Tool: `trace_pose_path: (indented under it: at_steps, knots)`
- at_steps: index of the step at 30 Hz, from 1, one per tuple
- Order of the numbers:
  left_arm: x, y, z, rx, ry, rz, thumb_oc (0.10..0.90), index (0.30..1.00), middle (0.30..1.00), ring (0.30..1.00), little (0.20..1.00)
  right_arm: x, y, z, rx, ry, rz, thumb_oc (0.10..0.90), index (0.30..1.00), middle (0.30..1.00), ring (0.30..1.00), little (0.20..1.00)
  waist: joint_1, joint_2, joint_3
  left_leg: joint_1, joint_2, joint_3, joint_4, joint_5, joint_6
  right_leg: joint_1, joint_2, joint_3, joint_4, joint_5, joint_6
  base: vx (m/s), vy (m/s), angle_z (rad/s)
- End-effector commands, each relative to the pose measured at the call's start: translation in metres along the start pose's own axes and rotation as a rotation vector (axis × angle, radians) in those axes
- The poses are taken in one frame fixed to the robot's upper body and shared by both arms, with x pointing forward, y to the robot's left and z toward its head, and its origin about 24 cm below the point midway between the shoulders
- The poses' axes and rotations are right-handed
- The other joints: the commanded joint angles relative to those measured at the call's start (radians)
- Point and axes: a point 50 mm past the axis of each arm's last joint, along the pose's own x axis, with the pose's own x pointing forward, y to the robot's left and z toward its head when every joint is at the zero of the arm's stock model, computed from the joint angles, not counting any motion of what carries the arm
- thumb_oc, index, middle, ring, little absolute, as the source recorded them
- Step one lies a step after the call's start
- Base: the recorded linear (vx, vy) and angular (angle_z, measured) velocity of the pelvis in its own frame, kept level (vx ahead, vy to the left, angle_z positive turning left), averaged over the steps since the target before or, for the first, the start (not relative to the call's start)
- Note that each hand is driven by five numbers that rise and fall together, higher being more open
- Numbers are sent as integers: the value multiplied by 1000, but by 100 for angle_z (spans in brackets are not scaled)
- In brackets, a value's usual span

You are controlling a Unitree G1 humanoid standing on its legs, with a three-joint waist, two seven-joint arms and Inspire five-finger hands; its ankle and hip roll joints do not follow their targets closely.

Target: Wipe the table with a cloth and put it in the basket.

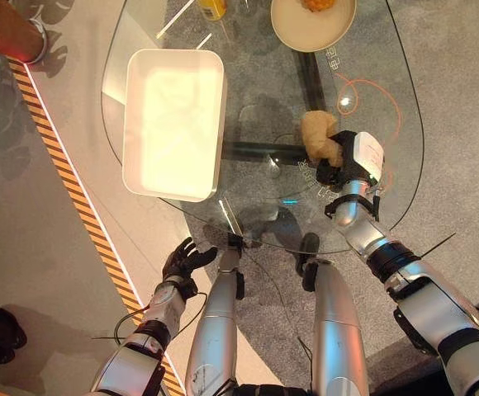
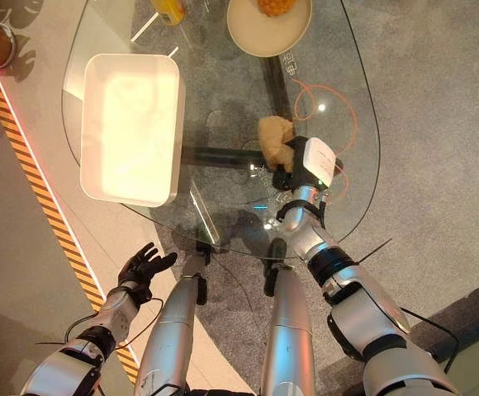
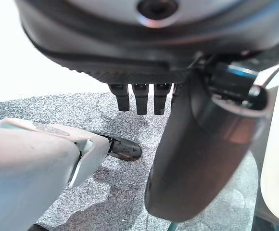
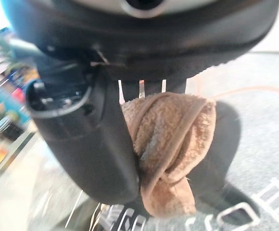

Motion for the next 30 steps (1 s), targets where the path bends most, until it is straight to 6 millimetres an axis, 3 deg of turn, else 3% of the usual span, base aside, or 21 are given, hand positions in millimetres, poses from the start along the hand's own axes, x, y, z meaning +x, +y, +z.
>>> trace_pose_path:
  at_steps: [1, 9, 30]
  knots:
    - [-2, 4, -3, -19, -22, 25, 800, 900, 900, 900, 900, -8, 15, 59, 32, -260, 96, 100, 300, 300, 300, 200, 14, 24, -19, -1, -99, 96, 126, -134, 76, 22, 35, 25, -207, 131, 44, 0, 0, 0]
    - [-2, 6, -2, -21, -28, 33, 800, 900, 900, 900, 900, -17, 23, 72, 10, -329, 161, 100, 300, 300, 300, 200, 14, 18, -19, -7, -95, 103, 128, -132, 73, 16, 32, 25, -212, 134, 44, 0, 0, 0]
    - [-1, 4, 0, -13, -28, 21, 800, 900, 900, 900, 900, -24, 30, 78, -28, -384, 250, 100, 300, 300, 300, 200, 15, 17, -19, -5, -97, 99, 125, -129, 73, 15, 29, 19, -213, 136, 43, 0, 0, 0]
